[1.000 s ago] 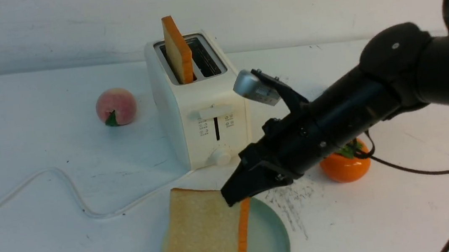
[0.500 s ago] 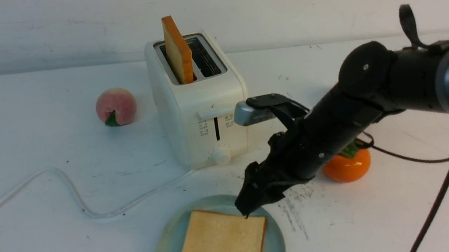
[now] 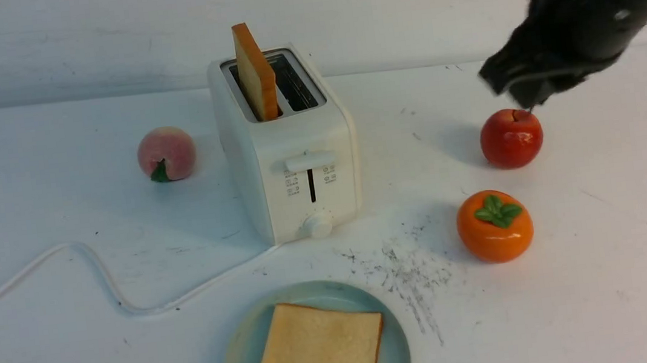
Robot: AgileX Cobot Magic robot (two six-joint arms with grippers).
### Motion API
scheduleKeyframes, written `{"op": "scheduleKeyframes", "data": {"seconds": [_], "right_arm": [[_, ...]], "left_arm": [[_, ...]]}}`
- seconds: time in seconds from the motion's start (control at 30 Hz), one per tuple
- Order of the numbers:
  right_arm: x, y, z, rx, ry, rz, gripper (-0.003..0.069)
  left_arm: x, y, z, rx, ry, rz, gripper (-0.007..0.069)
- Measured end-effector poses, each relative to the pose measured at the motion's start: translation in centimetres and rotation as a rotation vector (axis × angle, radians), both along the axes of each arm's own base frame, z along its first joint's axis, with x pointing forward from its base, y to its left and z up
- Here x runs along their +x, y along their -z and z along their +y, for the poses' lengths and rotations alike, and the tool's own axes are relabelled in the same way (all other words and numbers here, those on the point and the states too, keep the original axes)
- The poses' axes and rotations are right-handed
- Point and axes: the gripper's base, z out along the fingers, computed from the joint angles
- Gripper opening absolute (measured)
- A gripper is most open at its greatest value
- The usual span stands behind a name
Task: Take toasted bread from bread machine on white table place on plate.
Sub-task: 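Reach for a toast slice standing in the toaster with the left gripper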
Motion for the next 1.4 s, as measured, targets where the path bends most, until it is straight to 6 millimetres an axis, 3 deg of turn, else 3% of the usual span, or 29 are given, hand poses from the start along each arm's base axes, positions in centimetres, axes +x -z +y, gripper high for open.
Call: {"op": "scheduleKeyframes", "data": {"seconds": [0.1, 0.23, 0.37, 0.53, 0.6, 0.63, 0.67, 0.7, 0.77, 0.93, 0.97, 1.03, 1.17, 1.3, 1.4], "right_arm": [[-4.2, -2.3, -2.2, 0.055, 0.053, -0.061, -0.0018], [-9.5, -2.4, -4.6, 0.094, 0.078, -0.078, -0.0018], [-15.0, 0.5, -7.2, 0.111, 0.1, -0.066, -0.0017], [-19.5, 4.6, -9.9, 0.121, 0.116, -0.207, -0.0015], [-20.3, 6.1, -10.6, 0.127, 0.138, -0.241, -0.0014], [-20.8, 7.4, -10.9, 0.132, 0.162, -0.25, -0.0013], [-20.9, 7.3, -11.0, 0.137, 0.166, -0.255, -0.0013], [-21.4, 8.8, -11.4, 0.154, 0.2, -0.257, -0.0011], [-21.7, 9.8, -11.7, 0.173, 0.234, -0.262, -0.001], [-21.6, 11.0, -11.8, 0.173, 0.26, -0.262, -0.0008], [-21.6, 11.0, -11.8, 0.175, 0.261, -0.263, -0.0008], [-21.5, 10.9, -11.7, 0.183, 0.257, -0.276, -0.0008], [-21.5, 10.9, -11.7, 0.184, 0.256, -0.28, -0.0005], [-21.5, 10.9, -11.7, 0.182, 0.256, -0.282, -0.0001], [-21.4, 10.9, -11.8, 0.171, 0.258, -0.288, 0.0001]], "left_arm": [[-1.1, -4.5, -0.2, 0.212, 0.0, -0.103, -0.0014], [0.1, -9.3, -0.6, 0.541, 0.019, -0.055, -0.0014], [3.9, -13.9, -0.9, 0.779, 0.106, 0.15, -0.0014], [12.1, -14.9, -1.2, 1.025, 0.281, 0.482, -0.0014], [14.4, -15.3, -1.3, 1.051, 0.318, 0.545, -0.0014], [16.9, -15.0, -1.6, 1.044, 0.357, 0.607, -0.0014], [17.2, -15.3, -1.7, 1.038, 0.359, 0.604, -0.0014], [20.0, -15.0, -2.3, 0.998, 0.426, 0.66, -0.0014], [22.2, -15.3, -3.4, 0.973, 0.496, 0.666, -0.0014], [28.5, -14.6, -8.4, 0.966, 0.621, 0.656, -0.0014], [28.7, -14.5, -8.9, 0.963, 0.625, 0.659, -0.0014], [31.4, -14.6, -11.4, 0.98, 0.582, 0.661, -0.0014], [35.2, -14.4, -14.7, 1.014, 0.445, 0.652, -0.0014], [37.8, -14.3, -17.6, 1.043, 0.321, 0.58, -0.0014], [38.7, -13.9, -18.8, 1.068, 0.28, 0.543, -0.0001]]}}
